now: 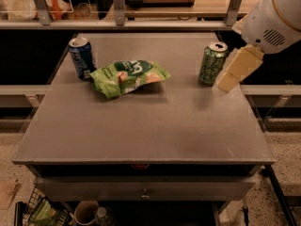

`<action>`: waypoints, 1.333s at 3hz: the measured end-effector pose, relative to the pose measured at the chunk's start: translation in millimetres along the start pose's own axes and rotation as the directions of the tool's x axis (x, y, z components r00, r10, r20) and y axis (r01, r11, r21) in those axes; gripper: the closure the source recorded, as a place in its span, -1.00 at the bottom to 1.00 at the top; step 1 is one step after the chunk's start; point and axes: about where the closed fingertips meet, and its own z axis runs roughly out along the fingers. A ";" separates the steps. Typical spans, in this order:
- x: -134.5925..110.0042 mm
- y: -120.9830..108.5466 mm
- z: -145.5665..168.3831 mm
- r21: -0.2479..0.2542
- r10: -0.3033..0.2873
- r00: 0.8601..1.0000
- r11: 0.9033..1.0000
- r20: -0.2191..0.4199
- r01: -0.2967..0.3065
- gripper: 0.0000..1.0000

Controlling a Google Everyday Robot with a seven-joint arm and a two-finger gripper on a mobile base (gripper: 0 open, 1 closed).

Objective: Pick green rice chip bag

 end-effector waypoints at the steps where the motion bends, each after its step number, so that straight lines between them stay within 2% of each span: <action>1: -24.2 -11.1 18.0 0.044 0.009 0.997 0.999 0.072 -0.013 -1.00; 2: -71.8 -31.3 46.3 0.118 0.026 0.988 0.992 0.153 -0.044 -1.00; 3: -71.8 -31.3 46.2 0.118 0.025 0.988 0.992 0.153 -0.044 -1.00; 4: -76.2 -26.8 58.1 0.084 -0.008 0.985 0.996 0.173 -0.006 -1.00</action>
Offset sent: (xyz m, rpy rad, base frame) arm 0.0743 0.0589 0.0002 0.1208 -0.1942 -0.0919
